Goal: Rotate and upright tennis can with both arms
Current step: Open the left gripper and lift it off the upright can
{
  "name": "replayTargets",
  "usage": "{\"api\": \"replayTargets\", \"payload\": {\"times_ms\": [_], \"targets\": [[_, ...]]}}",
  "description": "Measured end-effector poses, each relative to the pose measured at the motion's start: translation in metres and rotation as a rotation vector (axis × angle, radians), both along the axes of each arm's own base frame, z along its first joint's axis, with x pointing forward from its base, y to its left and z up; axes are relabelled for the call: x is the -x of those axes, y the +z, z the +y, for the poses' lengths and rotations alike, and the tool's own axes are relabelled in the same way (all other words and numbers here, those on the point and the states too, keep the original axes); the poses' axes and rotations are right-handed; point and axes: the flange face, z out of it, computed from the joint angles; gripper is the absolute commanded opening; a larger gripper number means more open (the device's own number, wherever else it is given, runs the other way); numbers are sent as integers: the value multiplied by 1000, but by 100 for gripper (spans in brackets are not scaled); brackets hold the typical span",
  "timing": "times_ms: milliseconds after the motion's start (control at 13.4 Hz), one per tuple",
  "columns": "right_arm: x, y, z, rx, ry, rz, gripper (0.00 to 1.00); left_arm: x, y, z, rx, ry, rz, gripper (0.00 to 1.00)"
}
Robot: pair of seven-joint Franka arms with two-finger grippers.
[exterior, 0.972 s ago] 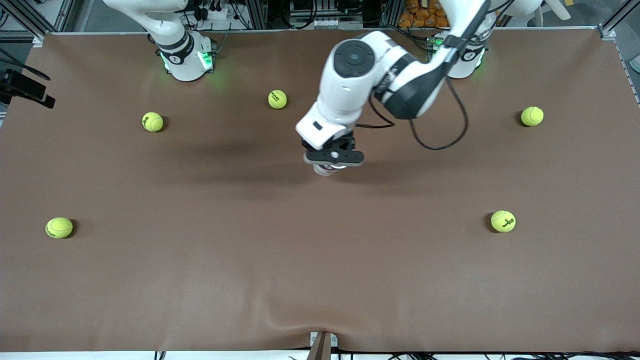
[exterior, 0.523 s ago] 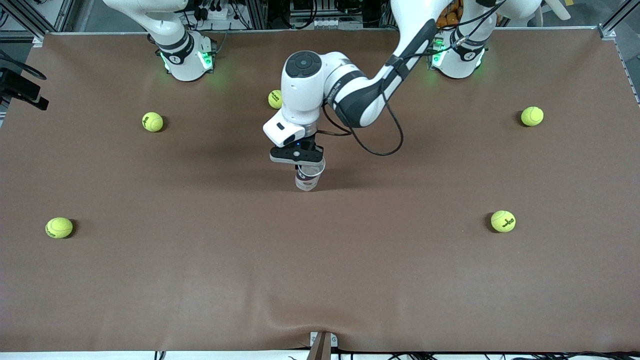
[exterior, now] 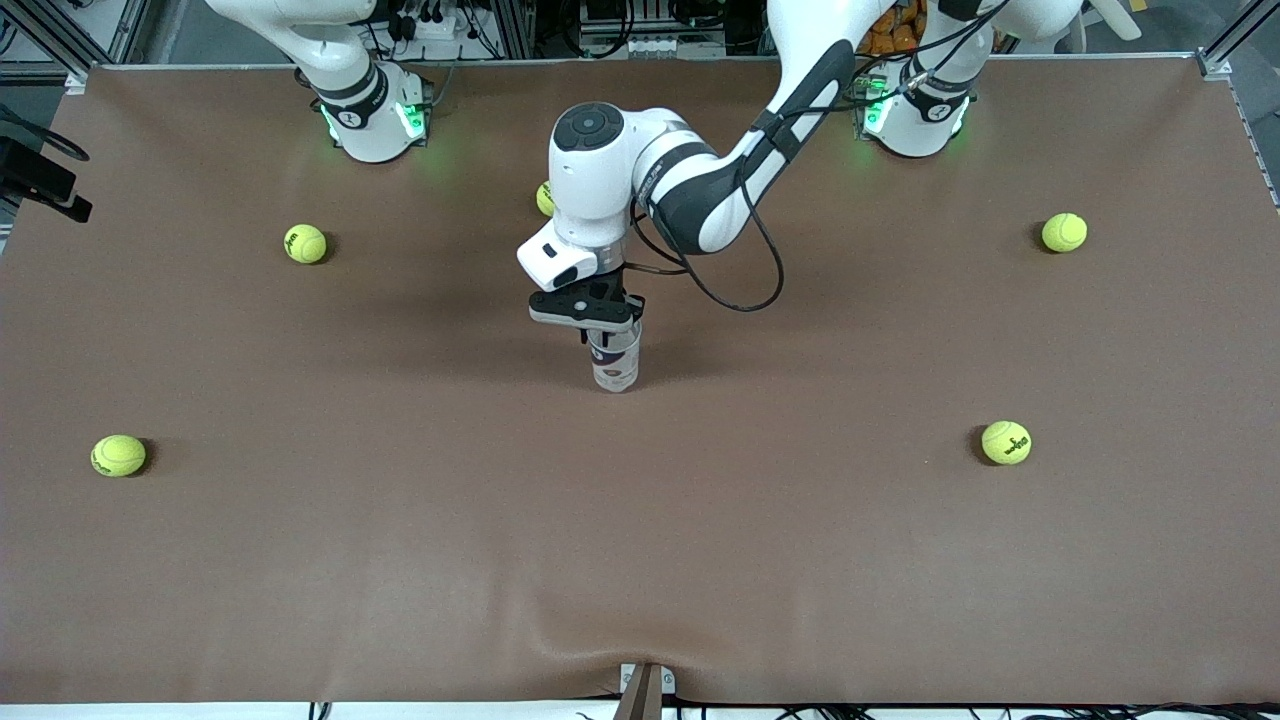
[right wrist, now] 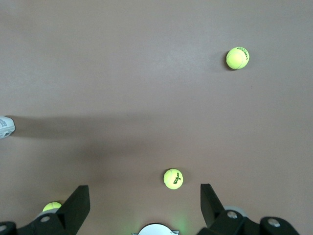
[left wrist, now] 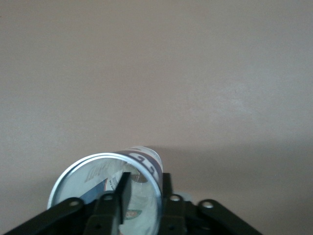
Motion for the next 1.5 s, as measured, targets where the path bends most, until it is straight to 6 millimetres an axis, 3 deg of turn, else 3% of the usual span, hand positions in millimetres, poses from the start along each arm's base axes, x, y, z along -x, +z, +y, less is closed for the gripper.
{"api": "replayTargets", "payload": {"times_ms": [374, 523, 673, 822, 1047, 1196, 1495], "targets": [[0, 0, 0, -3, 0, 0, 100, -9, 44, -6, 61, 7, -50, 100], [-1, -2, -1, -4, -1, 2, 100, -14, 82, 0, 91, 20, -87, 100], [-1, -2, -2, -4, -5, 4, 100, -25, 129, 27, 55, 57, -117, 100], [-1, -2, -3, -5, -6, 4, 100, -45, 185, 76, 7, 96, -142, 100], [-2, -3, -3, -5, -6, 4, 100, -83, 253, 174, -25, 225, -146, 100], [-2, -3, -3, -5, -7, 4, 100, -98, 277, 235, -59, 315, -104, 100], [-2, -3, -4, -5, -8, 3, 100, -113, 294, 335, -181, 340, 8, 100]]}}
